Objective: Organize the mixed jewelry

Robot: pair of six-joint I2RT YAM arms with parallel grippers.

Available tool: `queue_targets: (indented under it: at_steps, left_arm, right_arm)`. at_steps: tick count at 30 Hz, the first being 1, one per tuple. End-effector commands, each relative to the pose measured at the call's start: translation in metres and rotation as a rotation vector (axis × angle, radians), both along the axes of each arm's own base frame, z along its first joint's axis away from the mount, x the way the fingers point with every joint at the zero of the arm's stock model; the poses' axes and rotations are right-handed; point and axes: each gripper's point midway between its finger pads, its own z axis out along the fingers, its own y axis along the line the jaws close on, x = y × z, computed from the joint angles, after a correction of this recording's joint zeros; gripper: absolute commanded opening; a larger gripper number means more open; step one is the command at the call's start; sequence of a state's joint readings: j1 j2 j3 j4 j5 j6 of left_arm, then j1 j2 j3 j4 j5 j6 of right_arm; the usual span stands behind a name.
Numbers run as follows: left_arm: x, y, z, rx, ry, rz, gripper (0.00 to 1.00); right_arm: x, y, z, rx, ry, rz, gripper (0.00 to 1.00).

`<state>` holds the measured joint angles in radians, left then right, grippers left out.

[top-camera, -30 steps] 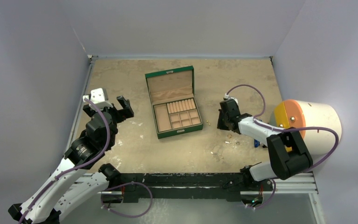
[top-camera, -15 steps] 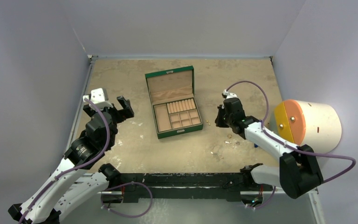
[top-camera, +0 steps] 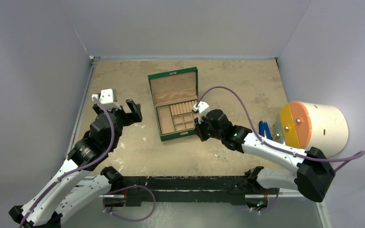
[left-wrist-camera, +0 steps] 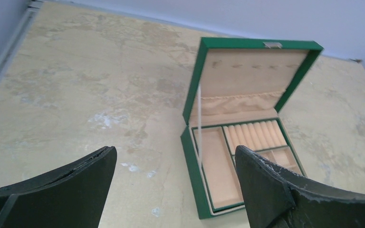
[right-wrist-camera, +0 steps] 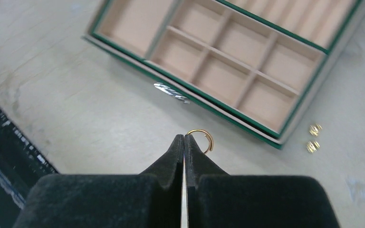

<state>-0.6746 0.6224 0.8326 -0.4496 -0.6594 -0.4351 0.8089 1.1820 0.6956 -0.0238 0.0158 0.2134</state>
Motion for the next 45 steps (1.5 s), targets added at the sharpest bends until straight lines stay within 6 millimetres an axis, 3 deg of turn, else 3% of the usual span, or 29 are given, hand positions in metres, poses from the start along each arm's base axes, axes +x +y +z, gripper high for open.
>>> queue_targets:
  at_steps: [1, 6, 13, 17, 25, 29, 36, 45]
  left_arm:
    - [-0.004, -0.032, 0.017, -0.086, -0.019, -0.167, 0.94]
    - [-0.018, -0.063, 0.006, -0.103, 0.062, -0.345, 0.93]
    - [-0.058, -0.112, -0.007, -0.169, 0.217, -0.670, 0.88]
    - [-0.080, -0.133, -0.023, -0.191, 0.317, -0.832, 0.87]
    - [-0.108, -0.156, -0.057, -0.227, 0.481, -1.019, 0.82]
    - [-0.112, -0.161, -0.077, -0.233, 0.557, -1.046, 0.74]
    - [-0.121, -0.167, -0.093, -0.262, 0.622, -1.087, 0.62]
    - [-0.124, -0.169, -0.098, -0.275, 0.646, -1.111, 0.46]
  right_arm:
    - [-0.006, 0.040, 0.054, 0.034, -0.239, 0.212, 0.00]
    - [-0.058, 0.077, 0.059, -0.009, -0.421, 0.628, 0.00]
    - [-0.101, 0.096, 0.057, -0.114, -0.663, 1.014, 0.00]
    - [-0.108, 0.100, 0.062, -0.150, -0.740, 1.105, 0.00]
    - [-0.117, 0.105, 0.067, -0.206, -0.851, 1.241, 0.00]
    - [-0.123, 0.110, 0.069, -0.205, -0.869, 1.284, 0.00]
    - [-0.130, 0.119, 0.066, -0.264, -0.962, 1.343, 0.00]
    - [-0.133, 0.125, 0.068, -0.306, -1.035, 1.349, 0.00]
